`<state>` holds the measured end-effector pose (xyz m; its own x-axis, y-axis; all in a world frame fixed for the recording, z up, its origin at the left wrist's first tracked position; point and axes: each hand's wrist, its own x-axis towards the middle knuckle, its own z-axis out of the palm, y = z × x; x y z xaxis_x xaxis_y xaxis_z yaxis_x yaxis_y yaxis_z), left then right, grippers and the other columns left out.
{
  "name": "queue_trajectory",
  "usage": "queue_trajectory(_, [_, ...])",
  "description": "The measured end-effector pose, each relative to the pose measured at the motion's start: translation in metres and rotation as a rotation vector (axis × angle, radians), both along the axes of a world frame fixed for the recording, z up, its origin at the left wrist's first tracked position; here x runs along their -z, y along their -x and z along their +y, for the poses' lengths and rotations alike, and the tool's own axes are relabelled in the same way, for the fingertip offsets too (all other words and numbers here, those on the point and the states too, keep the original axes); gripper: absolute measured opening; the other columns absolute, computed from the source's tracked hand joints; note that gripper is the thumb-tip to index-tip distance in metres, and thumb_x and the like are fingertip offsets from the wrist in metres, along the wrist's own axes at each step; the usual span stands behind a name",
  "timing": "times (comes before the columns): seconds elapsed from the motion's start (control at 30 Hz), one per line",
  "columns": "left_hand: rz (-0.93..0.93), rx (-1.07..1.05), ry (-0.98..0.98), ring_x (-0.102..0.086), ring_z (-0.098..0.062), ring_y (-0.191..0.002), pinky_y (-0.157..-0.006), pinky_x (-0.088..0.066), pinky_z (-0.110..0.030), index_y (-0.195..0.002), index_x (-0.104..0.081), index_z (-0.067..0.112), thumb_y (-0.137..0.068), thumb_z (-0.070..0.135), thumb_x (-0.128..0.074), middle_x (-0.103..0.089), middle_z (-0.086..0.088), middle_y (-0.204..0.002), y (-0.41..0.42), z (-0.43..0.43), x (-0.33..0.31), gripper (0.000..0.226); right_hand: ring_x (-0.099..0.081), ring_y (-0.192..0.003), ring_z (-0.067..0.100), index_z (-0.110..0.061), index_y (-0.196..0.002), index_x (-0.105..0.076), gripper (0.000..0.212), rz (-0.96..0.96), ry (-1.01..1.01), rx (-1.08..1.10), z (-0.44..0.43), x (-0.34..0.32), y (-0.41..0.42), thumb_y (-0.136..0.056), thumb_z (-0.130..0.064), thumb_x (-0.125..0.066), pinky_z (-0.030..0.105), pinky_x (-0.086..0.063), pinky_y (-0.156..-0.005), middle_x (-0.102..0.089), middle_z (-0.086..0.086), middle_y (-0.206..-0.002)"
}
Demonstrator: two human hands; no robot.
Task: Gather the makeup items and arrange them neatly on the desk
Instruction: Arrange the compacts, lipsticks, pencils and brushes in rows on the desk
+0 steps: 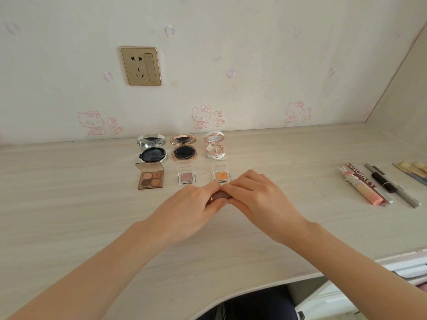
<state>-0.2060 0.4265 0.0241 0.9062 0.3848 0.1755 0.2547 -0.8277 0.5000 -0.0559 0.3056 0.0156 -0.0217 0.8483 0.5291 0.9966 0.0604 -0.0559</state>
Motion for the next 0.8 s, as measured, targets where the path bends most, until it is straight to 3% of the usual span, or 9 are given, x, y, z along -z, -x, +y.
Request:
queue_trajectory(0.13, [-0.013,0.001,0.057,-0.048,-0.006,-0.055,-0.053,-0.034,-0.021,-0.087,-0.052,0.040,-0.093,0.048,-0.051,-0.055,0.014,-0.060,0.001,0.005,0.000,0.010,-0.055,-0.084,0.021,-0.017,-0.106,-0.069,0.027,0.010,-0.037,-0.027,0.001,0.001,-0.001,-0.095,-0.031,-0.049,0.036,-0.051,-0.069,-0.066,-0.004,-0.092])
queue_trajectory(0.27, [-0.025,0.034,0.130,-0.048,-0.007,-0.057,-0.054,-0.035,-0.018,-0.087,-0.052,0.045,-0.090,0.046,-0.059,-0.058,0.009,-0.065,0.004,0.009,0.001,0.007,-0.053,-0.085,0.016,-0.023,-0.111,-0.069,0.023,0.129,-0.009,-0.073,-0.001,-0.006,-0.002,-0.091,-0.028,-0.059,0.023,-0.046,-0.077,-0.064,-0.008,-0.090])
queue_trajectory(0.43, [-0.051,-0.031,0.163,-0.041,-0.005,-0.052,-0.052,-0.031,-0.018,-0.098,-0.054,0.026,-0.088,0.044,-0.061,-0.045,0.008,-0.057,0.007,0.011,0.005,0.022,-0.055,-0.093,0.003,-0.032,-0.109,-0.065,0.032,0.594,0.042,0.021,-0.004,-0.014,-0.003,-0.081,-0.019,-0.074,0.014,-0.042,-0.084,-0.063,-0.020,-0.095])
queue_trajectory(0.53, [-0.088,-0.059,0.214,-0.038,-0.006,-0.051,-0.051,-0.031,-0.019,-0.093,-0.052,0.027,-0.089,0.041,-0.062,-0.042,0.008,-0.057,0.009,0.012,0.008,0.017,-0.060,-0.094,0.002,-0.035,-0.094,-0.063,0.028,0.802,0.041,0.057,-0.005,-0.019,-0.004,-0.079,-0.015,-0.075,0.021,-0.048,-0.086,-0.068,-0.020,-0.092])
queue_trajectory(0.63, [-0.104,-0.070,0.243,-0.036,-0.006,-0.052,-0.052,-0.030,-0.020,-0.092,-0.050,0.029,-0.090,0.041,-0.059,-0.043,0.006,-0.061,0.012,0.014,0.011,0.014,-0.062,-0.093,0.005,-0.029,-0.091,-0.066,0.023,0.863,0.040,0.077,-0.006,-0.021,-0.008,-0.078,-0.014,-0.076,0.031,-0.051,-0.088,-0.068,-0.018,-0.089])
queue_trajectory(0.8, [-0.164,-0.086,0.335,-0.034,-0.004,-0.053,-0.051,-0.029,-0.019,-0.090,-0.047,0.030,-0.092,0.040,-0.056,-0.041,0.010,-0.062,0.014,0.015,0.014,0.014,-0.064,-0.092,0.007,-0.026,-0.093,-0.067,0.021,0.982,0.008,0.115,-0.011,-0.022,-0.012,-0.080,-0.011,-0.073,0.031,-0.053,-0.086,-0.070,-0.014,-0.092])
